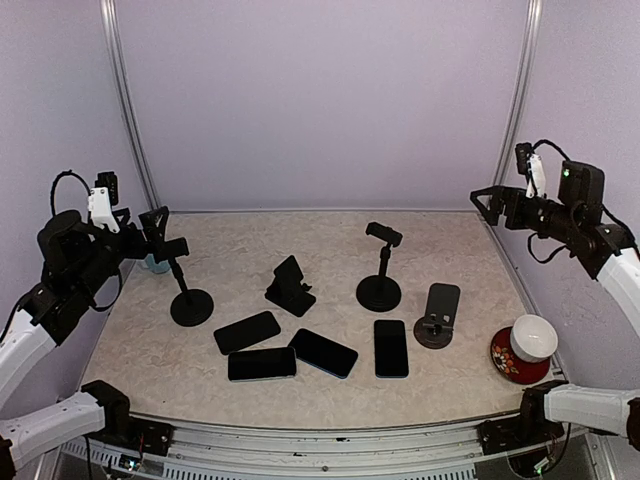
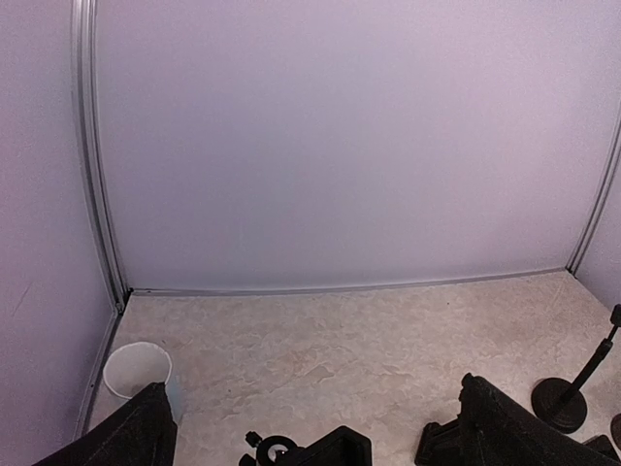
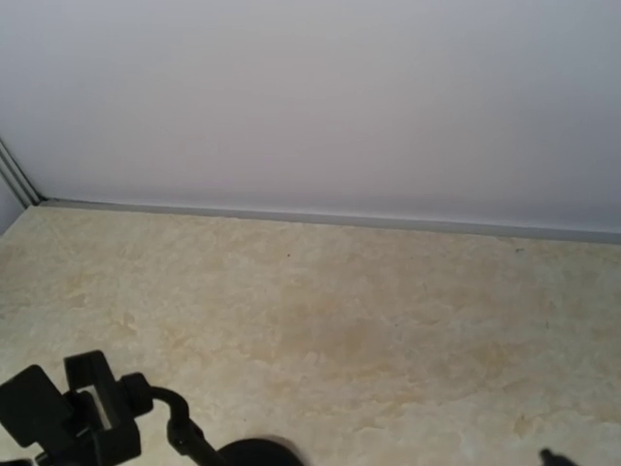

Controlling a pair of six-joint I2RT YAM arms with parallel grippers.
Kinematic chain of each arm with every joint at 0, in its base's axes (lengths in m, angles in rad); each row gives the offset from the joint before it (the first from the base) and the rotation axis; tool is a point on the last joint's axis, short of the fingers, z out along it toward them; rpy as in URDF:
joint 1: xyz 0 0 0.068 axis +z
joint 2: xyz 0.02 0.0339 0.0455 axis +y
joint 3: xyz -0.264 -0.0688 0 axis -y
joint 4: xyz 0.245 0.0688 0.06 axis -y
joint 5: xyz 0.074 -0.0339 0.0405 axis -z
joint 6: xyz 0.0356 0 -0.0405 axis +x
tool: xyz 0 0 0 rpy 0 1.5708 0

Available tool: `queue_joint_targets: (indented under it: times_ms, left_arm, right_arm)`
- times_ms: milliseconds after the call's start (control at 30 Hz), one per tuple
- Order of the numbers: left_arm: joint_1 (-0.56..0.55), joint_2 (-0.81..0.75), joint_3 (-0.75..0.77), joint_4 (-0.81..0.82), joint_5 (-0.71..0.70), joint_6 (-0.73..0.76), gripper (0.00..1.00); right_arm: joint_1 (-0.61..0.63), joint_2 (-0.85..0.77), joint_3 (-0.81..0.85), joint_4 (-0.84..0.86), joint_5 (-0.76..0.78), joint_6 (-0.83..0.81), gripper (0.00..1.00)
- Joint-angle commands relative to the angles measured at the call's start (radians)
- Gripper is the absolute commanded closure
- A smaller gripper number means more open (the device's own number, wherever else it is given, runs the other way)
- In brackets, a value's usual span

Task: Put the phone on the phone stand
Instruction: Move the phone stand to the center of the board.

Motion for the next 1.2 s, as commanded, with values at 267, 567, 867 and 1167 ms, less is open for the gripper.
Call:
queue_joint_targets:
  times_ms: [267, 567, 867, 1167]
  left_arm:
    - [-0.005, -0.002, -0.012, 0.031, -0.011, 0.019, 0.01]
    - [-0.005, 0.010, -0.011, 0.035, -0.003, 0.013, 0.01]
    - [0.206, 0.173, 0.214, 0.029, 0.222, -0.114, 0.01]
    - [0.194, 0.341, 0.477, 0.029, 0.195, -0.033, 0.01]
  right_arm:
    - [-0.014, -0.003, -0.074, 0.116, -0.100, 0.119, 0.00]
    - [-0.008, 0.019, -0.105, 0.109, -0.056, 0.098, 0.00]
    - [0.038, 0.092, -0.064, 0.084, -0.019, 0.062, 0.00]
    - [0.049, 0.069, -0.099, 0.070, 0.027, 0.036, 0.00]
